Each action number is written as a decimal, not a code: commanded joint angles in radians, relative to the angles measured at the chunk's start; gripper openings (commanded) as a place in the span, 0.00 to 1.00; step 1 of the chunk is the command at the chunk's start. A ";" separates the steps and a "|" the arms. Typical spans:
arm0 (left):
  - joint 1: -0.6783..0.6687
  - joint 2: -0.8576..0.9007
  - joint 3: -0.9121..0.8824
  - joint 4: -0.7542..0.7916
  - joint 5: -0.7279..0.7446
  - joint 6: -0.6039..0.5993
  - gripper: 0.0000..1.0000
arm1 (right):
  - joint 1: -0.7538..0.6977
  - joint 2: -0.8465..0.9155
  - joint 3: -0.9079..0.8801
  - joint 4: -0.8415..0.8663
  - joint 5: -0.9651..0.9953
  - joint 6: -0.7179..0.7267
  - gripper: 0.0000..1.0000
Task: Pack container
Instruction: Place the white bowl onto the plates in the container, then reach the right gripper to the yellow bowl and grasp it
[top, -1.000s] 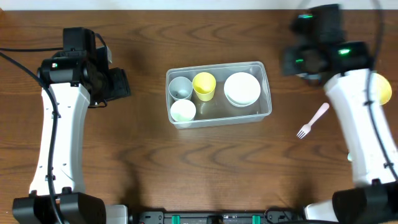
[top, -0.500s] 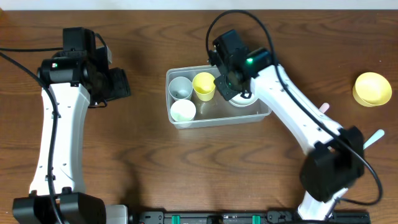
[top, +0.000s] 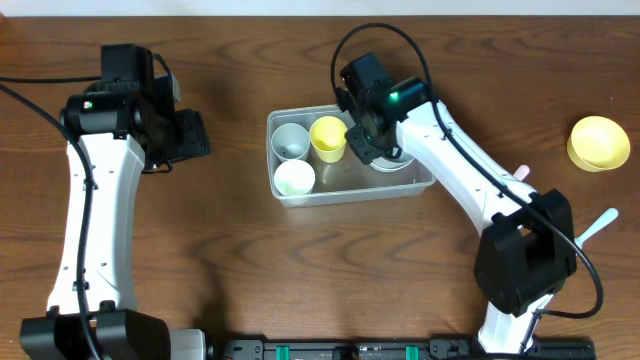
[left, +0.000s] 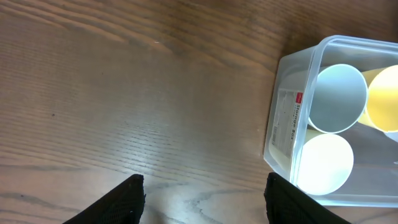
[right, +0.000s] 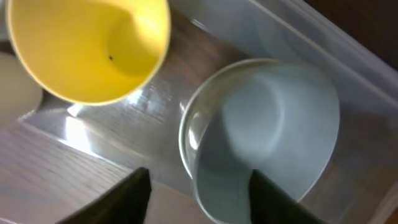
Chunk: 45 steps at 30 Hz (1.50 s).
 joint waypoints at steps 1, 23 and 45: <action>0.003 0.007 -0.002 -0.004 -0.001 0.009 0.63 | -0.009 0.002 0.003 -0.001 0.013 0.002 0.55; 0.003 0.007 -0.002 -0.012 -0.001 0.009 0.63 | -0.554 -0.263 0.048 -0.009 0.037 0.291 0.65; 0.003 0.007 -0.002 -0.019 -0.001 0.009 0.63 | -1.036 0.163 0.048 0.067 -0.076 0.196 0.74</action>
